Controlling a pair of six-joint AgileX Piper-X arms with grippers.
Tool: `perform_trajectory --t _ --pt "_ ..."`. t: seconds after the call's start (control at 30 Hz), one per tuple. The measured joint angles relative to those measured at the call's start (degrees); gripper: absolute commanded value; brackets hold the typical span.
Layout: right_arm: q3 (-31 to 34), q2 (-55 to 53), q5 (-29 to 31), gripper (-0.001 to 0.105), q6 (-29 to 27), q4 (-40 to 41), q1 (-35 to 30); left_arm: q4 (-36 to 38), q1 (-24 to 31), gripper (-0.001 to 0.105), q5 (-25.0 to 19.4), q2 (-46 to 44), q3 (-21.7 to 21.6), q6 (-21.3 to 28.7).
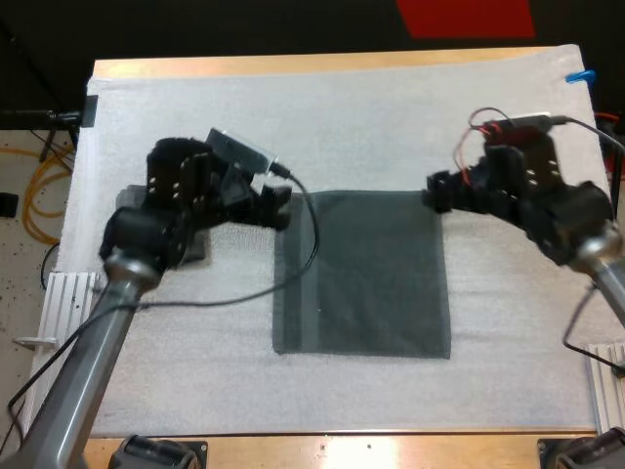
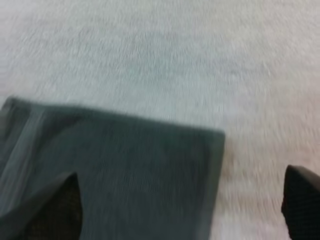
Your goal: Pick towel from pile fold and stack
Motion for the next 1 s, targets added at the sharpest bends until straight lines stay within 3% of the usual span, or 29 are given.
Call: perform_trajectory --t 0.13,0.27,0.57,0.8,1.0 --pt "0.0 -6.47 -0.02 0.078 0.55 7.55 0.0 7.23 0.0 0.06 0.0 -6.0 0.63 0.0" --pt "2.86 -13.39 -0.02 0.078 3.0 9.88 0.0 11.24 0.0 0.06 0.0 -13.81 4.92 -0.12" --pt "19.12 -27.11 -1.66 0.078 11.85 11.0 0.0 16.03 0.0 0.06 0.0 -30.48 16.87 -3.16" --pt "30.24 -28.7 -7.24 0.078 17.14 10.2 0.0 17.46 0.0 0.06 0.0 -34.28 22.82 -5.37" --pt "38.71 -24.99 -14.69 0.078 22.55 4.19 0.0 17.49 0.0 0.06 0.0 -34.28 24.86 -5.55"
